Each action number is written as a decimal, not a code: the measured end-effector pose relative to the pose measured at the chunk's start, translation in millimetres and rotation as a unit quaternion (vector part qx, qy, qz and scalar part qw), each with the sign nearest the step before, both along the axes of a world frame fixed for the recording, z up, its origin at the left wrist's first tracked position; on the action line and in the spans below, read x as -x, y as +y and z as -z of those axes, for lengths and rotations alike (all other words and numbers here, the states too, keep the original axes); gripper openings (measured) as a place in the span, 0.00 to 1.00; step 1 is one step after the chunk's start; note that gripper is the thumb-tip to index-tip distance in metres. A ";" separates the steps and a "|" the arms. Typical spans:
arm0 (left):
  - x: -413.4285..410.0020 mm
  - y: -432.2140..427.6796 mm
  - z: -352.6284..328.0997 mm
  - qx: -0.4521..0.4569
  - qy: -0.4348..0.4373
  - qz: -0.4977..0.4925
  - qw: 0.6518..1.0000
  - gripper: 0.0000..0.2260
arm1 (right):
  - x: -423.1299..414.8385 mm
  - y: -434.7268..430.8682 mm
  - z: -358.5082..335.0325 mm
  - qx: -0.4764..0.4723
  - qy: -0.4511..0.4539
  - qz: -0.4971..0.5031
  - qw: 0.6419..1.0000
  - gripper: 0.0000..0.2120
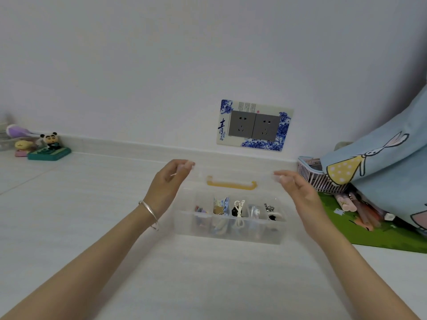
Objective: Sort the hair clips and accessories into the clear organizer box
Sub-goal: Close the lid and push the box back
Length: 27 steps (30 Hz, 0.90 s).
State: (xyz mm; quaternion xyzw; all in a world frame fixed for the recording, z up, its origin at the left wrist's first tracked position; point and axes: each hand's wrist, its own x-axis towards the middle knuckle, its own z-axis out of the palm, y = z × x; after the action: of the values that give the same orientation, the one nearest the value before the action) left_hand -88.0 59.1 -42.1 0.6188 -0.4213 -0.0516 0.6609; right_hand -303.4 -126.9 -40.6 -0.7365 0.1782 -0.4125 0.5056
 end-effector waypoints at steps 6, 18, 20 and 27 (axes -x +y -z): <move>4.7 20.6 11.2 -0.088 -0.134 0.044 0.986 0.15 | 17.3 11.3 4.9 0.128 0.134 -0.045 0.982 0.15; 3.4 30.7 34.0 -0.161 -0.234 0.044 0.958 0.10 | 17.2 12.0 39.2 0.292 0.176 -0.001 0.940 0.20; 3.3 30.6 35.1 -0.157 -0.240 0.045 0.957 0.10 | 17.3 11.4 41.2 0.301 0.169 0.004 0.939 0.20; 1.6 30.2 36.6 -0.152 -0.277 0.033 0.948 0.16 | 15.7 7.7 47.6 0.321 0.155 0.013 0.934 0.19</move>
State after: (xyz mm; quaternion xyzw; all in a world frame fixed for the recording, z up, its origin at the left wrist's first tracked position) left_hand -89.7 89.3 -78.7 0.6879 -0.5950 0.0364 0.4140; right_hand -319.1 -119.2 -88.2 -0.9119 0.1219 -0.3353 0.2029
